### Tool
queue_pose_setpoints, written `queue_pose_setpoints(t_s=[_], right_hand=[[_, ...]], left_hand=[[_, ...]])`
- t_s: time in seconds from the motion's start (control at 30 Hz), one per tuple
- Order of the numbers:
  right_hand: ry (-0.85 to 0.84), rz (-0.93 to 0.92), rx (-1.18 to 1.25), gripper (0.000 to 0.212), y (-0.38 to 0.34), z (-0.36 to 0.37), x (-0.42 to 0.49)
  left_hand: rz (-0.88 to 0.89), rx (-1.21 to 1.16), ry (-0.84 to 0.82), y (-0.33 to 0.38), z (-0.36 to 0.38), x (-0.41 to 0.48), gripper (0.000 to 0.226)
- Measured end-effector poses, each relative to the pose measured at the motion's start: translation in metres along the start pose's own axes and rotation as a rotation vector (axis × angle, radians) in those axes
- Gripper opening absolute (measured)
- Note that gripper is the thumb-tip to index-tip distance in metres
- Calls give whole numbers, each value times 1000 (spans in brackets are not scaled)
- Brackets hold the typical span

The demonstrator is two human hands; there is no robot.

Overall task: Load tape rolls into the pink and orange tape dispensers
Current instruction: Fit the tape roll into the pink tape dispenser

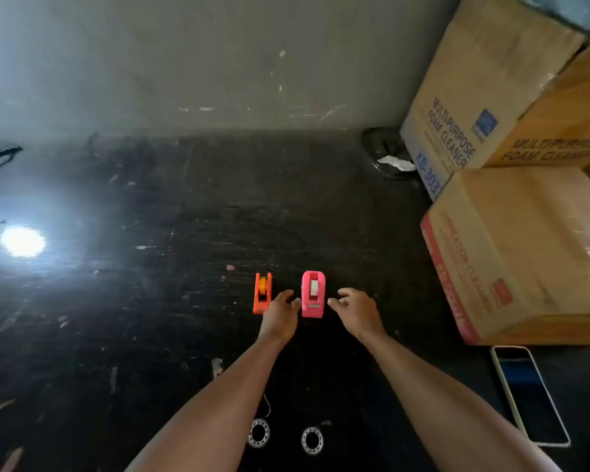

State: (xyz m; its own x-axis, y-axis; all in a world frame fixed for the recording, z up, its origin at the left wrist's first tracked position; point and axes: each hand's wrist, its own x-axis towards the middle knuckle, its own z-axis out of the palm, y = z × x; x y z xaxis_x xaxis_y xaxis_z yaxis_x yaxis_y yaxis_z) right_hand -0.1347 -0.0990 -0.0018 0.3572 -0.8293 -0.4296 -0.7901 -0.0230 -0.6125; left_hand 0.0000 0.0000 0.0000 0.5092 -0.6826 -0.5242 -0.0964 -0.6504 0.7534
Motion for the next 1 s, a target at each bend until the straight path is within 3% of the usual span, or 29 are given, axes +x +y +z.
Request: queue_pose_setpoints(t_s=[0.23,0.6,1.0], right_hand=[[-18,-8,87,55,8,17,40],[1,-106,170,48,22,32,50],[4,-120,198,43,52,53,-25]], left_hand=[[-40,-144,49,-19,24,42,45],[10,-139,114,-29,30,55,49],[10,-11,113,-71,35,-8,48]])
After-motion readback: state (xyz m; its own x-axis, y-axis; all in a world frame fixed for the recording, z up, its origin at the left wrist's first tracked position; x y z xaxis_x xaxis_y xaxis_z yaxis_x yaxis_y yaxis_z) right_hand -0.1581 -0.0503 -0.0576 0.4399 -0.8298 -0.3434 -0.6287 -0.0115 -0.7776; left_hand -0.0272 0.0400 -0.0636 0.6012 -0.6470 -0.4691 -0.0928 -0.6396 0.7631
